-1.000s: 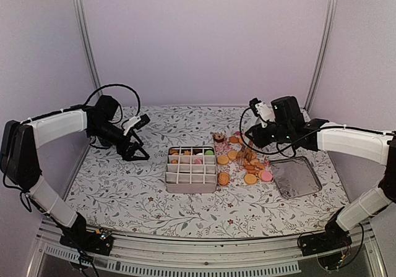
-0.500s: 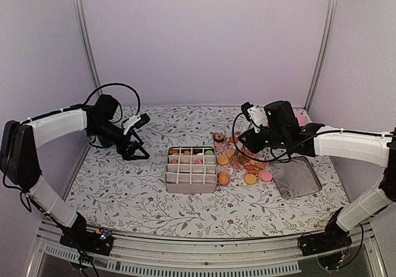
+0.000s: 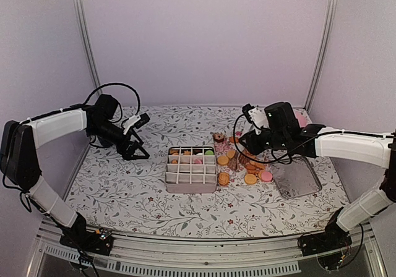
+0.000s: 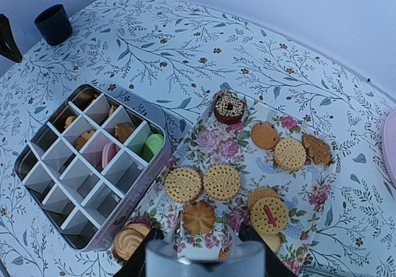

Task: Pack the cookies
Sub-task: Position the fake cookies on the plate, then pick up the fake cookies from the plate.

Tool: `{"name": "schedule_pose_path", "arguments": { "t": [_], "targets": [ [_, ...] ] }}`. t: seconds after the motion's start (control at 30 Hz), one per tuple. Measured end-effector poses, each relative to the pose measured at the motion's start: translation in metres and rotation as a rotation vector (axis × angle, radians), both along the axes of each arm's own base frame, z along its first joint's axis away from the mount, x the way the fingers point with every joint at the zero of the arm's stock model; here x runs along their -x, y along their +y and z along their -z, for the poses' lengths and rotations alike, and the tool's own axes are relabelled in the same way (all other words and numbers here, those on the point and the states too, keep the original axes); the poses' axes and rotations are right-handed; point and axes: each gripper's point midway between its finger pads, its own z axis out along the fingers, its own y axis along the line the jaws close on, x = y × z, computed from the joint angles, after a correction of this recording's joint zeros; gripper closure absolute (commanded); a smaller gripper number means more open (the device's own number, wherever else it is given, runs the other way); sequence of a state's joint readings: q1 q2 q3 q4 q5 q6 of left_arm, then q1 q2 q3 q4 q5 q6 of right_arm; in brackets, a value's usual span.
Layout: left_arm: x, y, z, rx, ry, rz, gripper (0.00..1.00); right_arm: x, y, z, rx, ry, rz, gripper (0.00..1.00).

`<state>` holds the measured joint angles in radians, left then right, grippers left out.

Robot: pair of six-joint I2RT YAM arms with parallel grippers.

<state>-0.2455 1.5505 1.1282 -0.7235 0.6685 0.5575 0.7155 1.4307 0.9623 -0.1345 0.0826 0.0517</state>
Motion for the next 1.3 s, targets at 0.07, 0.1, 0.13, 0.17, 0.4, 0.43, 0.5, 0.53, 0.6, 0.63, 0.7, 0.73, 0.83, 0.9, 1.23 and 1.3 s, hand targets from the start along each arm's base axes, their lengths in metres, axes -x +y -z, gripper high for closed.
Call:
{"name": "schedule_pose_path", "arguments": {
  "t": [0.07, 0.1, 0.13, 0.17, 0.4, 0.43, 0.5, 0.53, 0.6, 0.63, 0.7, 0.73, 0.83, 0.9, 1.23, 1.3],
  "targets": [
    [0.000, 0.000, -0.001, 0.000, -0.001, 0.000, 0.01, -0.001, 0.000, 0.001, 0.002, 0.001, 0.002, 0.60],
    [0.000, 0.000, -0.001, 0.001, -0.002, 0.000, 0.01, -0.002, 0.001, 0.001, 0.003, 0.001, 0.002, 0.60],
    [0.000, 0.000, -0.001, 0.000, -0.002, 0.000, 0.01, -0.002, 0.002, 0.001, 0.002, 0.000, 0.002, 0.60],
    [0.000, 0.000, -0.001, 0.000, -0.002, 0.000, 0.01, -0.003, 0.002, 0.001, 0.002, 0.001, 0.001, 0.60],
    [0.000, 0.000, -0.001, 0.000, -0.002, 0.000, 0.01, -0.005, 0.008, 0.005, -0.008, 0.001, -0.011, 0.64],
    [0.000, 0.000, -0.001, 0.000, -0.002, 0.000, 0.01, -0.005, 0.009, 0.005, -0.009, -0.001, -0.012, 0.64],
    [0.000, 0.000, -0.001, 0.000, -0.002, 0.000, 0.01, -0.005, 0.009, 0.005, -0.012, 0.000, -0.014, 0.67],
    [0.000, 0.000, 0.000, 0.000, -0.001, 0.000, 0.01, -0.005, 0.009, 0.005, -0.014, -0.001, -0.015, 0.69],
    [0.000, 0.000, -0.001, 0.001, -0.002, 0.000, 0.01, -0.005, 0.010, 0.005, -0.016, -0.002, -0.017, 0.72],
    [0.000, 0.000, -0.001, 0.001, -0.002, 0.000, 0.01, -0.005, 0.010, 0.005, -0.017, -0.001, -0.016, 0.73],
    [0.000, 0.000, -0.001, 0.001, -0.002, 0.000, 0.01, -0.005, 0.010, 0.005, -0.018, 0.000, -0.015, 0.77],
    [0.000, 0.000, 0.000, 0.000, -0.001, -0.001, 0.01, -0.005, 0.010, 0.005, -0.018, 0.000, -0.014, 0.78],
    [-0.001, 0.000, 0.000, -0.001, -0.002, -0.004, 0.01, -0.005, 0.010, 0.005, -0.020, 0.001, -0.013, 0.80],
    [-0.001, 0.000, 0.000, -0.001, -0.002, -0.004, 0.01, -0.005, 0.010, 0.005, -0.021, 0.002, -0.012, 0.80],
    [0.000, 0.000, 0.000, -0.002, -0.001, -0.004, 0.01, 0.001, 0.003, -0.029, -0.048, -0.030, -0.007, 0.80],
    [-0.001, 0.000, 0.000, -0.002, -0.002, -0.004, 0.01, 0.001, 0.004, -0.044, -0.069, -0.054, -0.008, 0.80]
  ]
}}
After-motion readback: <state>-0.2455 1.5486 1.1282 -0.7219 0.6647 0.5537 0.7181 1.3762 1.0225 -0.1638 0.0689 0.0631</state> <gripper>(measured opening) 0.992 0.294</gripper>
